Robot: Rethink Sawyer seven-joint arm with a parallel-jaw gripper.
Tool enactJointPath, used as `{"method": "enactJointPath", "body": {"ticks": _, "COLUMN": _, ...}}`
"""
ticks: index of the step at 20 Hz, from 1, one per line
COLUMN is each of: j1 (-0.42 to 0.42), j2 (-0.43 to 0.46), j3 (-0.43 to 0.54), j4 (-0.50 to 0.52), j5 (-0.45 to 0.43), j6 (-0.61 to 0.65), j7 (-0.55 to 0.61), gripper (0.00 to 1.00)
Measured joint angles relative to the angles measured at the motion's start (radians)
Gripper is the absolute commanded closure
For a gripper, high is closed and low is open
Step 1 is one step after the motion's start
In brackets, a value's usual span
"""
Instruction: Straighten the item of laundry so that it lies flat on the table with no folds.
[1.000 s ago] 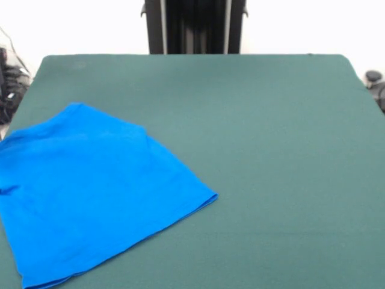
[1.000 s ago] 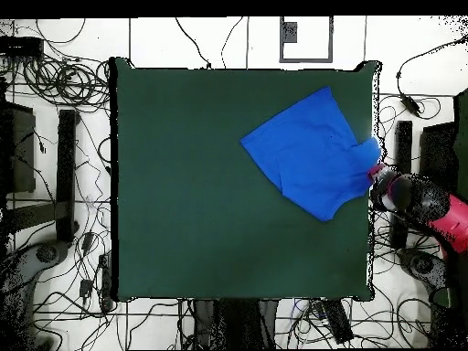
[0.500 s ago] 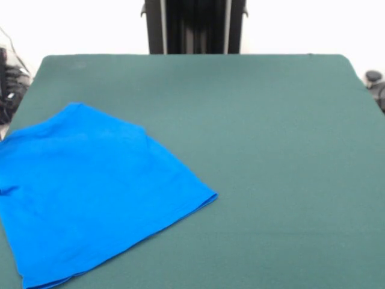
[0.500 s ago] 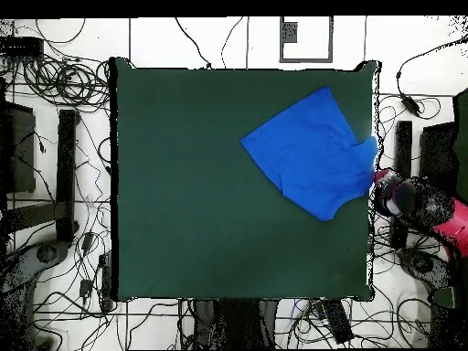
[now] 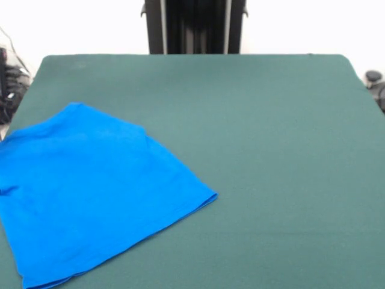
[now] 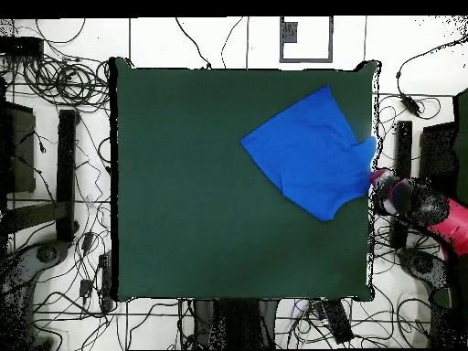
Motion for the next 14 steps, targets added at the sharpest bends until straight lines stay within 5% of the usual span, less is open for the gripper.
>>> {"method": "enactJointPath", "body": {"ticks": 14, "j1": 0.008, "j2": -0.004, "j3": -0.001, "j4": -0.003, "j5": -0.017, "j6": 0.0, "j7": 0.0, "gripper": 0.0}}
